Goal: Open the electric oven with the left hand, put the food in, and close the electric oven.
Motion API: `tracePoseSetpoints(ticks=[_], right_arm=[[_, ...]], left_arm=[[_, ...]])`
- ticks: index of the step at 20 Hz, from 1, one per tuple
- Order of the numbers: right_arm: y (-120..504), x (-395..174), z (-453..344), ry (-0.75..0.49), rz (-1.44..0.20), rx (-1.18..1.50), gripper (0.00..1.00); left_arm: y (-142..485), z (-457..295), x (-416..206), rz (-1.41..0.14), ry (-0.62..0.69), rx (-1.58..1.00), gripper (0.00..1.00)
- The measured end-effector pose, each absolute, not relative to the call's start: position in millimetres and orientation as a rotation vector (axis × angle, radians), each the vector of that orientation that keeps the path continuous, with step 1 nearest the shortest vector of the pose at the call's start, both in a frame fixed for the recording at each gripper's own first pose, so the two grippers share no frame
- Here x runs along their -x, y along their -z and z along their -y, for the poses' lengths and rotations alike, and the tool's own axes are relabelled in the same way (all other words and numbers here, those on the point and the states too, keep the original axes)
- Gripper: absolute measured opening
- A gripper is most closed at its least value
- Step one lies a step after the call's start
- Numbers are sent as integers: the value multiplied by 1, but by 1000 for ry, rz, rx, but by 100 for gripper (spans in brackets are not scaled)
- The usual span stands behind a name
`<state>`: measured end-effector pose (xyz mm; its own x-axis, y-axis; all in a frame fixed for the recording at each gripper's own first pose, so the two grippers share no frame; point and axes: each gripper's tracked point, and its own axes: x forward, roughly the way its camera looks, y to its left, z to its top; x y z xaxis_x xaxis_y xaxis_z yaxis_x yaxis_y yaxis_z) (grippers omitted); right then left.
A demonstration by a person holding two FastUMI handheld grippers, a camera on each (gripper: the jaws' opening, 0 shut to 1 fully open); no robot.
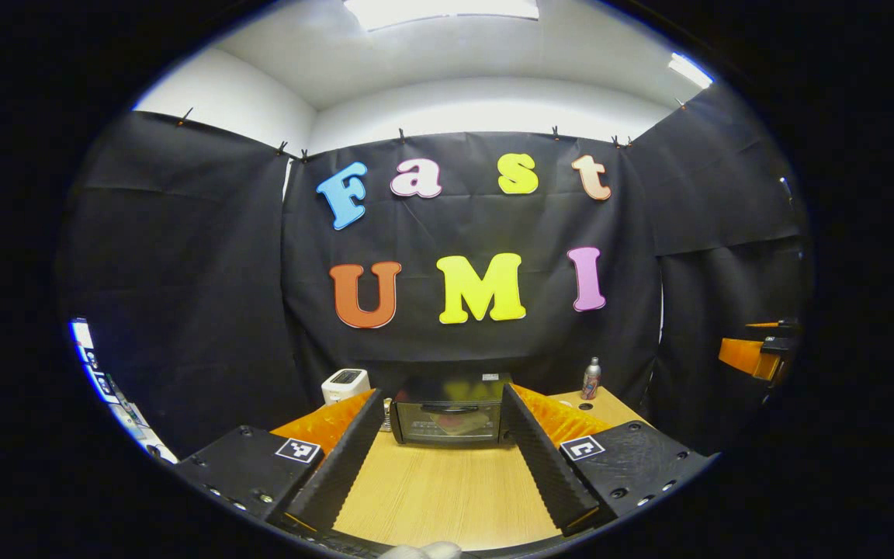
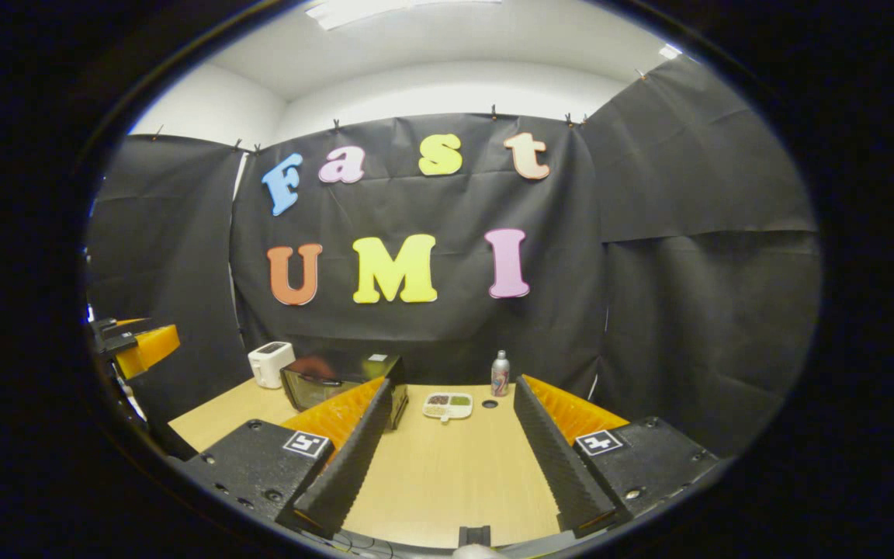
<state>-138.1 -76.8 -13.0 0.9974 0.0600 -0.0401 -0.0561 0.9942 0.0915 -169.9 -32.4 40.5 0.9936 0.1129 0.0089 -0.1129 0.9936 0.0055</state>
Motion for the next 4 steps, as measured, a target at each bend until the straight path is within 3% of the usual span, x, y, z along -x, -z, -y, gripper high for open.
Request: tracePoseSetpoints(ticks=[4], right_arm=[[11, 144, 75, -76, -30, -93, 96]], left_arm=[[-38, 38, 174, -3, -117, -9, 96]])
